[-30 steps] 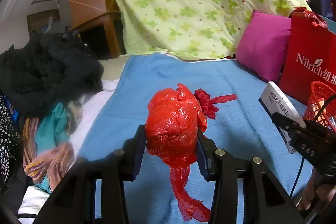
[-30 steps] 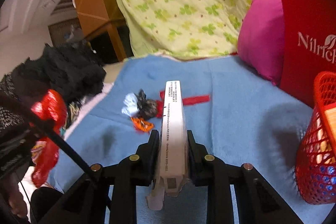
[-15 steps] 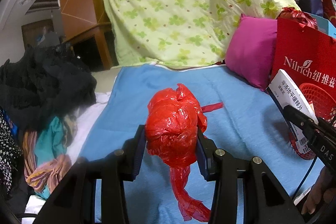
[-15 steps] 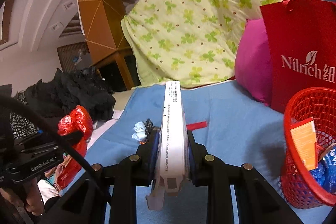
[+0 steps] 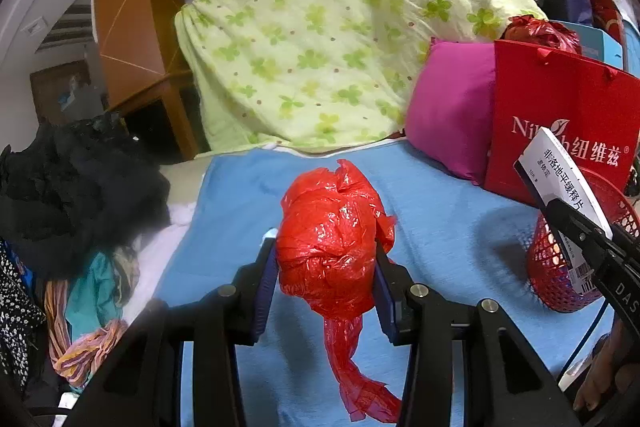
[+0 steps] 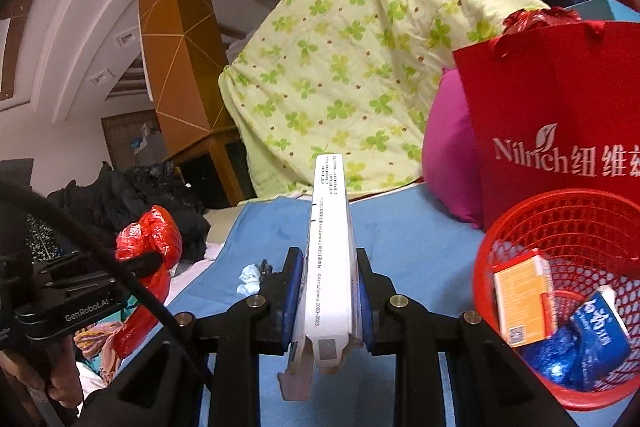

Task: Collect trash
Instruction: 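Carry the white box with the right tool toward the red basket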

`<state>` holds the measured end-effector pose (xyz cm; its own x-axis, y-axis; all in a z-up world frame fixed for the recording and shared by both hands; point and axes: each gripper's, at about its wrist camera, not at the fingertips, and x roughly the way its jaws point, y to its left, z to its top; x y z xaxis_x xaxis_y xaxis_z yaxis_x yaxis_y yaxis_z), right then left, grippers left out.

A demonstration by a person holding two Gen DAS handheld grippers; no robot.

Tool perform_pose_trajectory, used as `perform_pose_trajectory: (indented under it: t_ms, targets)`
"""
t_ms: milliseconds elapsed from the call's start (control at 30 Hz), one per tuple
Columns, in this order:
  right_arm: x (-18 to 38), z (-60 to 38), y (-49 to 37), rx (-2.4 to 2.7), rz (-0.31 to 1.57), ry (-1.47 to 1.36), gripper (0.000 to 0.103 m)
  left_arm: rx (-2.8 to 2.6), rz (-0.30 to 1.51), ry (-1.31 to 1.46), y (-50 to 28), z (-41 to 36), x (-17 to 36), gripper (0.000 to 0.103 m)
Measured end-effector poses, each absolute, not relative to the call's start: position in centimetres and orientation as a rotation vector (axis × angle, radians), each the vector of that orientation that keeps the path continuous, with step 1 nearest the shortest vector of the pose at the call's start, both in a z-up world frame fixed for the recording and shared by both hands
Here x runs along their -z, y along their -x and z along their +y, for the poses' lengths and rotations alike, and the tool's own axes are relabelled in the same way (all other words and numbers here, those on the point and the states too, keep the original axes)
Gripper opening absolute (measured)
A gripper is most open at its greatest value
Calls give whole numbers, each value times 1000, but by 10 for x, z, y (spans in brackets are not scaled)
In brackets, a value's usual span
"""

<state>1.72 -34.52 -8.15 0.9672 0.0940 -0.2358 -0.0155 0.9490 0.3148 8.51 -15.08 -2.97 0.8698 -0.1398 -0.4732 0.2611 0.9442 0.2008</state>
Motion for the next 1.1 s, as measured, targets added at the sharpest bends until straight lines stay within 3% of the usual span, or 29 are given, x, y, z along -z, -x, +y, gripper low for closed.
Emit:
perform_pose_trajectory:
  t_ms: [1100]
  targets:
    - [75, -410, 24, 46, 163, -395, 27, 315, 448, -342, -70, -221, 24, 46]
